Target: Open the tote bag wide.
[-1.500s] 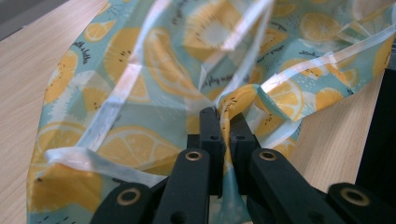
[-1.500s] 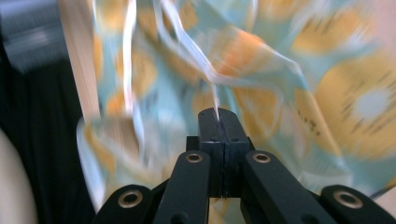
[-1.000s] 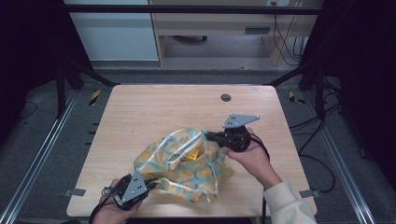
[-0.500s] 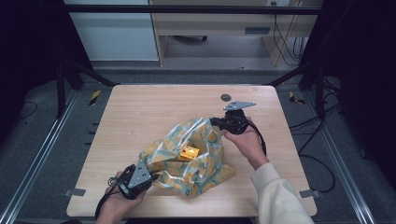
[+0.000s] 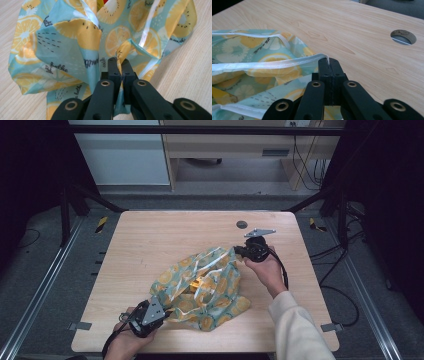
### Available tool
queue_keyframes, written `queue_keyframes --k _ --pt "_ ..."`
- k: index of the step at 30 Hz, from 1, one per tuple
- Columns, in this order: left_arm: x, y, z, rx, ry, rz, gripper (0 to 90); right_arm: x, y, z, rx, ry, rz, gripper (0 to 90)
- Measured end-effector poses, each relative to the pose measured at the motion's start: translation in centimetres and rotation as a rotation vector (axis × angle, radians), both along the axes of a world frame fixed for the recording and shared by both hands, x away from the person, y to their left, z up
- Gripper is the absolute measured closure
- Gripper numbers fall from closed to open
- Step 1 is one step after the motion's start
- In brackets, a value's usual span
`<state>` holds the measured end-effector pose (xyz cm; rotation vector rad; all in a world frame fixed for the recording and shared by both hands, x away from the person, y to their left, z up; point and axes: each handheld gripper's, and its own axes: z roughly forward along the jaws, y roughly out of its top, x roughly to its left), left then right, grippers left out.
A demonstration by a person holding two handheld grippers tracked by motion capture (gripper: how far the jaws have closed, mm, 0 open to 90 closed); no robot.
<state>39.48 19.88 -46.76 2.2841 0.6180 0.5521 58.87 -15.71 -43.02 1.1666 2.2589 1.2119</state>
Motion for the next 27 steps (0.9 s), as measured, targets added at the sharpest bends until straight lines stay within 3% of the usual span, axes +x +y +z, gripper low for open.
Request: queue_keyframes --k 12,17,18,19,20,21,22,23,24,25,26,27 --pt "0.4 -0.3 -0.5 0.034 0.02 0.016 89.7 0.3 0.9 -2.7 -0.109 0.059 0.013 90.0" --pt "0.2 -0.5 -0.5 0.025 0.017 0.007 86.7 0.3 1.1 -2.8 -0.11 0.068 0.021 89.1" --pt "0.1 -0.3 -0.2 0.007 -0.007 0.008 82.9 0.0 1.2 -2.3 -0.09 0.057 0.022 78.6" --pt "0.1 -0.3 -0.2 0.007 -0.007 0.008 78.3 0.0 1.2 -2.3 -0.09 0.057 0.022 78.6" --pt "-0.1 -0.2 0.2 -0.024 -0.034 0.016 72.7 -0.6 1.1 -1.4 -0.07 0.028 0.022 64.1" --pt "-0.1 -0.2 0.2 -0.024 -0.034 0.016 66.4 -1.0 1.1 -0.9 -0.071 0.019 0.017 56.1" --pt "-0.3 -0.1 0.6 -0.072 -0.051 0.034 60.7 -1.3 1.1 -0.3 -0.079 0.002 0.015 52.1" --pt "-0.3 -0.1 0.6 -0.072 -0.051 0.034 55.7 -1.3 1.1 -0.3 -0.079 0.002 0.015 52.1" --pt "-0.4 -0.1 1.0 -0.123 -0.046 0.046 50.1 -2.2 1.0 0.9 -0.073 -0.028 0.023 43.5" --pt "-0.4 -0.1 1.0 -0.123 -0.046 0.046 47.3 -2.2 1.0 0.9 -0.073 -0.028 0.023 43.5" --pt "-0.6 -0.2 1.5 -0.152 -0.062 0.046 45.0 -3.1 0.9 1.9 -0.067 -0.047 0.024 38.7" --pt "-0.6 -0.2 1.5 -0.152 -0.062 0.046 42.6 -3.5 0.9 2.4 -0.063 -0.052 0.031 36.3"
